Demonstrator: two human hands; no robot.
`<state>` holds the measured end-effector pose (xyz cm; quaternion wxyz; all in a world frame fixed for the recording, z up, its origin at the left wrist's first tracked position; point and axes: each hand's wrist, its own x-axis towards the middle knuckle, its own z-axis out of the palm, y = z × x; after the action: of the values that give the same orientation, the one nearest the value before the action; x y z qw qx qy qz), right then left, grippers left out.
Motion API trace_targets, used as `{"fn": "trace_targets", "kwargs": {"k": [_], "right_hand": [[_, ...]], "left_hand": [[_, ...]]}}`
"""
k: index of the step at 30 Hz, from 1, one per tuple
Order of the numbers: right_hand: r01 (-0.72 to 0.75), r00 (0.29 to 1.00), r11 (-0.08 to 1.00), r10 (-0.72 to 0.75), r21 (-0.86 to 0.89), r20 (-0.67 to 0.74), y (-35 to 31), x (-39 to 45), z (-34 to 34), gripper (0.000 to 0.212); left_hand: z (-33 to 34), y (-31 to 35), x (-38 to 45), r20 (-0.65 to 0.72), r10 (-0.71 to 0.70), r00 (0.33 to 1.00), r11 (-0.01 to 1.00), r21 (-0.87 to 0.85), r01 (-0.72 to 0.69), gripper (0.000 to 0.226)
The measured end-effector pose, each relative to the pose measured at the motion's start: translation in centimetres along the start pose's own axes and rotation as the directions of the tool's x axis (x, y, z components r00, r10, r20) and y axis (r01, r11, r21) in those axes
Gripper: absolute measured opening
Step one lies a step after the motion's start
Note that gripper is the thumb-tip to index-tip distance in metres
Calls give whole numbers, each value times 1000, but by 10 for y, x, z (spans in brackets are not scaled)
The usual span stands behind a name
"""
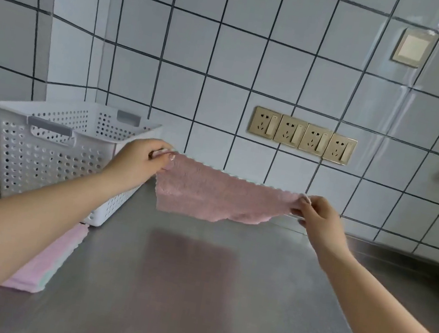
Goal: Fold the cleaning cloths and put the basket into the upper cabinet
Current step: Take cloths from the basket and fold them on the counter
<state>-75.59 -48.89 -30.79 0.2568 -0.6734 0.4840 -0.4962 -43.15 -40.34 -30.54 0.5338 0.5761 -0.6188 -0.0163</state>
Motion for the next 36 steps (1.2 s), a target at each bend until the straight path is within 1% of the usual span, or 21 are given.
{"fn": "trace_targets", "kwargs": {"k": [2,4,6,8,10,12,16,18,21,25,27,29,32,36], "right_hand": [[19,999,988,-12,-151,44,22,-30,0,20],[21,989,978,10,-207,146,46,-59,0,13],[13,966,974,46,-226,255,66,-83,1,9],[10,940,963,83,-269,330,82,-106,-1,13],[10,915,950,118,-313,387,90,-124,-4,19],[-8,904,949,142,-316,404,93,-137,-9,20],[-82,893,961,189,-264,409,87,-147,-15,18],[-87,885,959,199,-271,420,81,-148,-16,18],[-103,889,960,207,-262,409,77,-144,-12,22],[-159,917,950,243,-269,316,82,-131,-1,23],[-201,927,948,266,-247,264,86,-122,6,21],[-221,930,938,285,-268,233,90,-113,13,19],[-255,921,921,324,-293,217,95,-98,24,17],[-277,913,893,360,-356,192,101,-82,33,16]], "left_hand": [[2,-12,-32,81,-4,997,998,64,-1,26],[5,-25,-66,176,-39,984,992,126,17,30],[9,-34,-95,274,-94,957,982,181,44,19],[9,-40,-123,381,-145,913,970,236,55,12],[7,-41,-144,461,-154,874,970,240,45,12],[4,-39,-159,506,-148,850,975,219,39,14],[-2,-38,-172,517,-148,843,977,207,44,17],[-4,-40,-173,520,-158,839,980,187,68,12],[-4,-44,-169,498,-195,845,976,181,119,15],[7,-49,-158,416,-255,873,962,201,185,14],[14,-51,-149,383,-278,881,955,212,210,10],[20,-54,-139,362,-294,884,948,231,221,6],[31,-62,-124,352,-331,876,929,285,236,7],[44,-71,-109,359,-385,850,902,342,263,18]]}}
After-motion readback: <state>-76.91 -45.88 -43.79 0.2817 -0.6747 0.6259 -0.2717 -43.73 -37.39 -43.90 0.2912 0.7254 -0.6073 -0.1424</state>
